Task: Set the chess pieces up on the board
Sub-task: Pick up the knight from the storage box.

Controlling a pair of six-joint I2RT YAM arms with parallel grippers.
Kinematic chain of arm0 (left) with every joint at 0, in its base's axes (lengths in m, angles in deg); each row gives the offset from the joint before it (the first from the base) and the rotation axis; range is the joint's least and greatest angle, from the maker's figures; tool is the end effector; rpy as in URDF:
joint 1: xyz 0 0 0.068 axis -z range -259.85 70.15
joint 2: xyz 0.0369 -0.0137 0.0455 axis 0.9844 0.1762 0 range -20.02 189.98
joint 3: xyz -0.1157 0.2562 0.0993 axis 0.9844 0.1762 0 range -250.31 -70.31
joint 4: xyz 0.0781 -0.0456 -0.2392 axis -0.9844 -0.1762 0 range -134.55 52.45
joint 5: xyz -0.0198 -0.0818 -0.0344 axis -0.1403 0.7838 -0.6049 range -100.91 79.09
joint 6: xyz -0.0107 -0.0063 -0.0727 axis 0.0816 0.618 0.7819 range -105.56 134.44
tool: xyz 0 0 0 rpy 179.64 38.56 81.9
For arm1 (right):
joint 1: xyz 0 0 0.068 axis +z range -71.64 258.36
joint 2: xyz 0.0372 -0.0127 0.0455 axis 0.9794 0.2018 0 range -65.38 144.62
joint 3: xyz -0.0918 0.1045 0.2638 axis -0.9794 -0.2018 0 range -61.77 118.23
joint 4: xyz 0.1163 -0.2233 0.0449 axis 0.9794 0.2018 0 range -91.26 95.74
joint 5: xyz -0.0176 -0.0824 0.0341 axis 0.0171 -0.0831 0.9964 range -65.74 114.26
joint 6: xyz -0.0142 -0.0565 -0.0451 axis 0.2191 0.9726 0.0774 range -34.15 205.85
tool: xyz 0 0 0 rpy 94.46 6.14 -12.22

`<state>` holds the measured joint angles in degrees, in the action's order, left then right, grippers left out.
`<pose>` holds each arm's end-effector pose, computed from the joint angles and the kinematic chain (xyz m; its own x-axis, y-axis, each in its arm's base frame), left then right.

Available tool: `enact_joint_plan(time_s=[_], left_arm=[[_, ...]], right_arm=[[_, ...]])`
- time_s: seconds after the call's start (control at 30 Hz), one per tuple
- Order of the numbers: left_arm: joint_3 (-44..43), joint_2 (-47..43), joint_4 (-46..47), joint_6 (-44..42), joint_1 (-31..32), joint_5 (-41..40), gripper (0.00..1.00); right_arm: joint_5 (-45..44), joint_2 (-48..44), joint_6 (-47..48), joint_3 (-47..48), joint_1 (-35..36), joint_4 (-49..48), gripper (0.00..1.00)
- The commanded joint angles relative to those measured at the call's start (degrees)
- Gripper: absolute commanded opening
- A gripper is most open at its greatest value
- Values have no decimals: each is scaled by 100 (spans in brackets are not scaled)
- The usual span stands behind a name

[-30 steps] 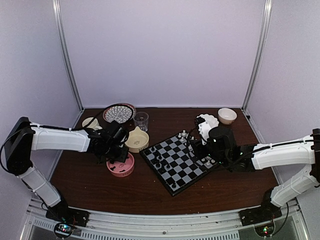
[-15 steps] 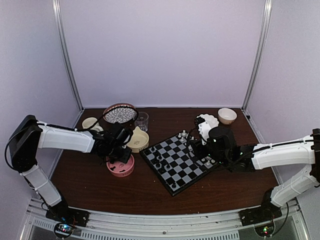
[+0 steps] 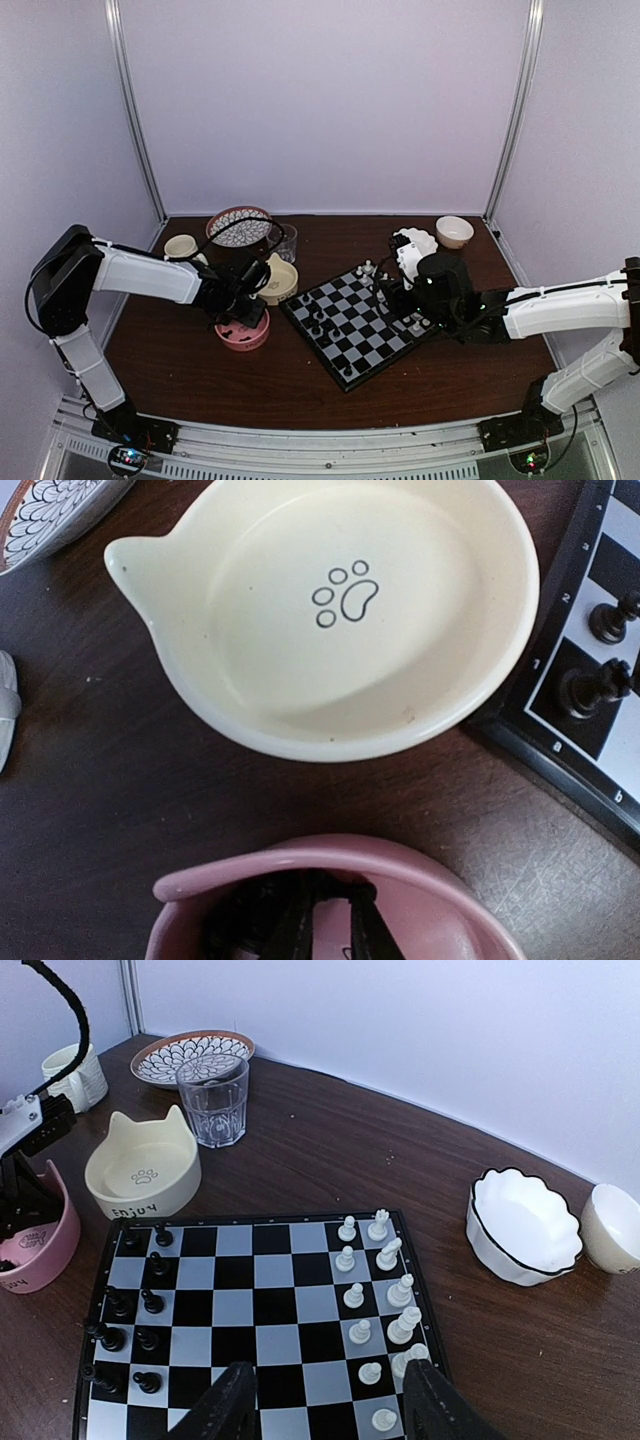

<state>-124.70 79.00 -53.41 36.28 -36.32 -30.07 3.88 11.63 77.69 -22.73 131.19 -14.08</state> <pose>0.2625 -0.2213 0.1599 -0.7841 0.2602 -0.5635 0.2603 0.9620 0.0819 0.1978 0.2255 0.2407 -0.3331 -0.2192 -0.9171 -0.5146 0.8573 -0.0180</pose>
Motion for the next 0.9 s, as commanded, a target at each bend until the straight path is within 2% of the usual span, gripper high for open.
enact_joint_plan(time_s=[0.0, 0.27, 0.47, 0.63, 0.87], left_arm=[[-260, 138, -356, 137, -63, -97, 15], [-397, -29, -1015, 128, -77, 395, 15], [127, -974, -729, 137, -73, 901, 16], [367, -1314, -489, 351, -73, 318, 23], [204, -928, -271, 278, -73, 401, 37]], right_arm=[[39, -171, -81, 94, -37, 25, 53], [39, -226, -76, 95, -37, 45, 53], [11, -325, -65, 60, -45, 56, 53], [-13, -272, -69, 67, -55, 34, 53], [0, -265, -71, 64, -63, 47, 53]])
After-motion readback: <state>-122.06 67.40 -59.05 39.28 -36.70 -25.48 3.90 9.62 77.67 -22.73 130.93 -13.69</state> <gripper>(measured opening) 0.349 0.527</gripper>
